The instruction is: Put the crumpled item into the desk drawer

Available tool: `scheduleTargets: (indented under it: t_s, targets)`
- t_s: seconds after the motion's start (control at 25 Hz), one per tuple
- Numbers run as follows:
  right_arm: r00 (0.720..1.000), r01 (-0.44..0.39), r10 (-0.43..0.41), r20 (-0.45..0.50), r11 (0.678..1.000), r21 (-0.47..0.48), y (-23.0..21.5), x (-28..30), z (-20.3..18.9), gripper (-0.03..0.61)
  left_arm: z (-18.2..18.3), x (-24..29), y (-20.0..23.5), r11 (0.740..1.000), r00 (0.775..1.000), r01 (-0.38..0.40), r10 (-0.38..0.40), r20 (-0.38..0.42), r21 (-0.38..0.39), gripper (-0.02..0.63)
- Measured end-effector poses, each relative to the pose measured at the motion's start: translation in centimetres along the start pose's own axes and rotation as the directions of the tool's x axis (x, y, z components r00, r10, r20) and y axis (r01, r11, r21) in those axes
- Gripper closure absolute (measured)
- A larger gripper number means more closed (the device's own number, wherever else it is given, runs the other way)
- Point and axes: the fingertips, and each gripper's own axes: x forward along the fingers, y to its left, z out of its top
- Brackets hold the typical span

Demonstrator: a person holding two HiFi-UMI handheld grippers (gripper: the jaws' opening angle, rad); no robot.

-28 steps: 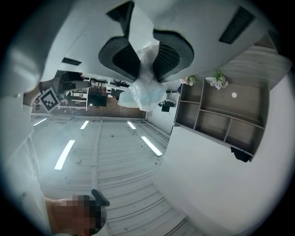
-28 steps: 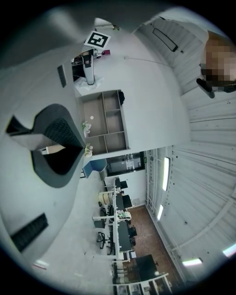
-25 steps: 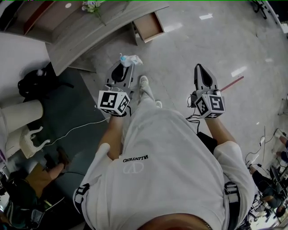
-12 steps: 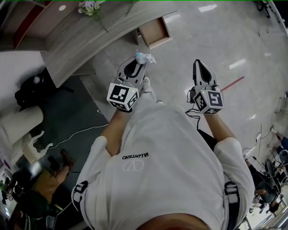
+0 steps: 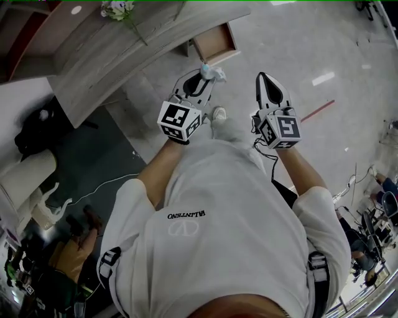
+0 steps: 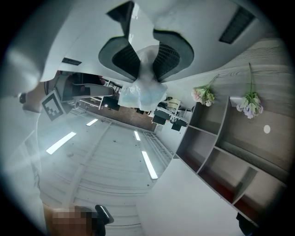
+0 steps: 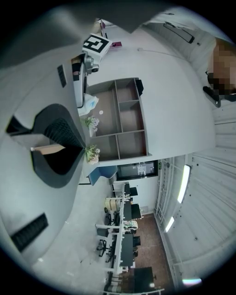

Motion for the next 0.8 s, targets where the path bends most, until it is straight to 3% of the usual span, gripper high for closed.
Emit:
scheduleTargets:
  t_s: [0.24,0.48,0.8]
  targets:
    - [0.999,-0.023,0.022,-0.044,1.0,-0.016,0.2,4.8,-2.6,0.58,-3.4,3.8,2.8,0.999,0.997,-0.049,0.047,-0.054,-0.024,0.535]
    - [0.991,-0.047,0.046,-0.124,0.999,-0.007,-0.9,10.4,-7.4,0.58,-8.9,7.5,6.4,0.983,0.985,-0.129,0.112,-0.13,-0.128,0.535]
    - [0.979,-0.086,0.09,-0.185,0.996,0.031,-4.7,15.7,-14.3,0.58,-14.3,13.3,10.5,0.963,0.967,-0.22,0.195,-0.163,-0.156,0.535]
